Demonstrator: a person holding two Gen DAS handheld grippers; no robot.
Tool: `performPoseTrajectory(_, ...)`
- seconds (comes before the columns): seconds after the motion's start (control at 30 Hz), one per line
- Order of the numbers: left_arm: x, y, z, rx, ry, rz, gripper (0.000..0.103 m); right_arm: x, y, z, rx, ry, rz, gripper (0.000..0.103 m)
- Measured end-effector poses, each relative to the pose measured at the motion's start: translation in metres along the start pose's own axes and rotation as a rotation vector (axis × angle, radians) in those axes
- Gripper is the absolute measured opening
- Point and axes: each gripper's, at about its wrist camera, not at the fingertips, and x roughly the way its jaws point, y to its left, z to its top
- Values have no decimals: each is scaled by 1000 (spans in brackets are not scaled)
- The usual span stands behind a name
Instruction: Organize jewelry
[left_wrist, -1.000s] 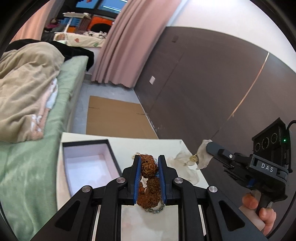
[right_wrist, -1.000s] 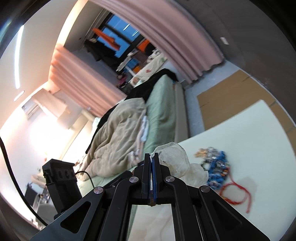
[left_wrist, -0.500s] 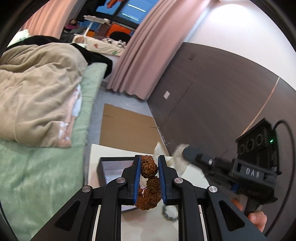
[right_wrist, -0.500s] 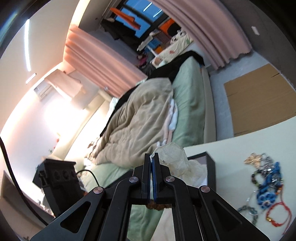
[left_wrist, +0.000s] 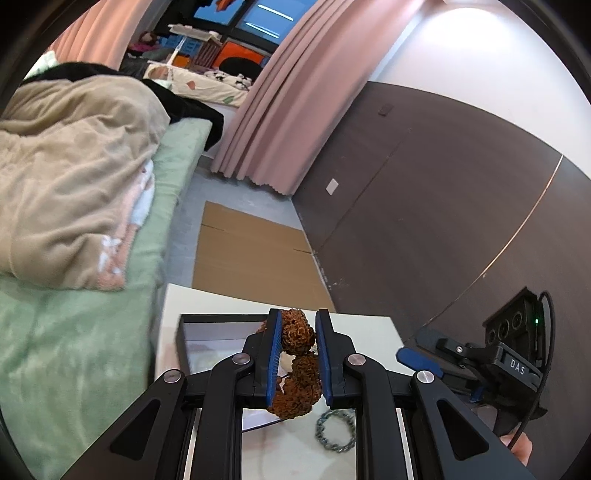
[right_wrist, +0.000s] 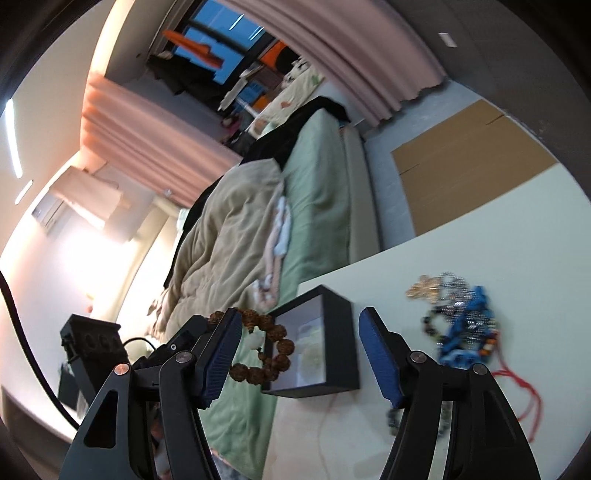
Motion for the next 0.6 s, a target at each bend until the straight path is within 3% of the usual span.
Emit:
performPoseTrajectory(0.07, 11, 1, -2, -27, 20, 22, 19, -8, -5, 3, 12, -15, 2, 66)
performPoseTrajectory(0.13, 28, 3, -3, -20, 83, 107, 28, -14, -7, 7, 18, -30, -4, 66)
performPoseTrajectory(0.27, 36, 6, -8, -3, 99, 236, 85, -25, -9, 10, 19, -50, -14, 66)
performPoseTrajectory(0.3, 33, 5, -9, -1, 85, 240, 90, -28, -9, 10, 20, -51, -15, 66)
performPoseTrajectory(0.6, 39, -12, -18, 48, 114, 202, 90, -51, -15, 8, 10, -45, -78, 67)
